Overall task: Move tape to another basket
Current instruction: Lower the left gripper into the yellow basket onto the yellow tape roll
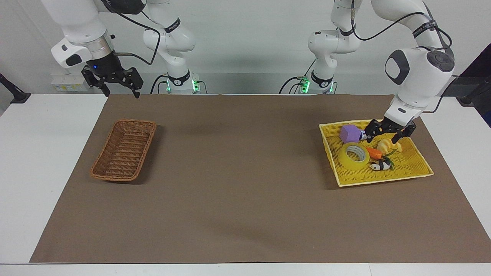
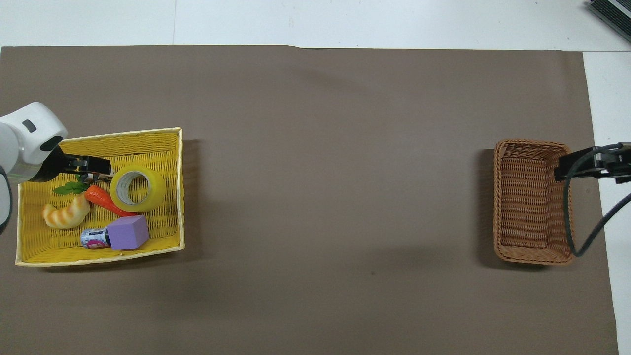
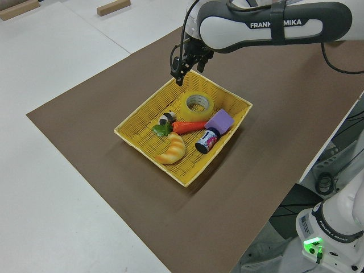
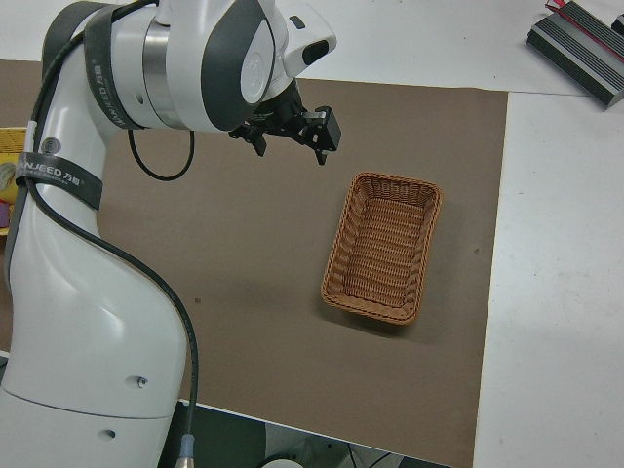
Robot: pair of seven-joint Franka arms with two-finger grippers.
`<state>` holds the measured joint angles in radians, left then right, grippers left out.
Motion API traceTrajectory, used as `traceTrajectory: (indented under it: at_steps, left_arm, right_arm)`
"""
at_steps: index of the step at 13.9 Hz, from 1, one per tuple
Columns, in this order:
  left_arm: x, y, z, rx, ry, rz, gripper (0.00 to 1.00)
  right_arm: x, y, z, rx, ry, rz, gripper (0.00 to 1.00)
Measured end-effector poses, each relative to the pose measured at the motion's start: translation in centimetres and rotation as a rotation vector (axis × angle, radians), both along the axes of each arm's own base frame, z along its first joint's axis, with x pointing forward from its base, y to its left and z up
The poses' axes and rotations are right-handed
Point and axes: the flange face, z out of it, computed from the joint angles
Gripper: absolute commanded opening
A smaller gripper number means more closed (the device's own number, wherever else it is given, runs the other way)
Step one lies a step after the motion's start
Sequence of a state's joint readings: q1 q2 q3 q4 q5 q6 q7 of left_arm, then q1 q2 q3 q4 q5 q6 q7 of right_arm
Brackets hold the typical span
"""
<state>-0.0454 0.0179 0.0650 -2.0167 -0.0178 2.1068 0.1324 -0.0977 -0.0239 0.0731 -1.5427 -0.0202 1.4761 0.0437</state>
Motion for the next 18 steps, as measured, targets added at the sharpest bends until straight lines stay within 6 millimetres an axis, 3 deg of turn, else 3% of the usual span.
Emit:
traceTrajectory:
  at_steps: [5,9,10,11,14,18]
  left_arm:
    - [0.4,0.0,-5.9,0.006,-0.012,0.002,1.00]
    - [0.8,0.0,-9.0,0.010,0.000,0.002,1.00]
    - [0.6,0.0,-9.6,0.010,0.005,0.002,0.91]
    - [0.3,0.0,-10.3,0.010,0.008,0.002,0.73]
    - [0.0,0.0,-10.9,0.011,0.005,0.002,0.01]
    - [0.0,-0.1,-10.8,0.011,0.005,-0.002,0.00]
  right_arm:
    - [-0.1,0.0,0.0,0.006,0.006,0.029,1.00]
    - [-0.1,0.2,-0.1,0.065,0.006,0.039,1.00]
    - [-0.1,0.4,-0.1,0.089,0.009,0.039,1.00]
    - [-0.3,0.6,-0.2,0.111,0.020,0.040,1.00]
    - [-0.5,1.4,-0.2,0.189,0.033,0.050,1.00]
    - [-1.0,2.6,0.0,0.309,0.054,0.057,1.00]
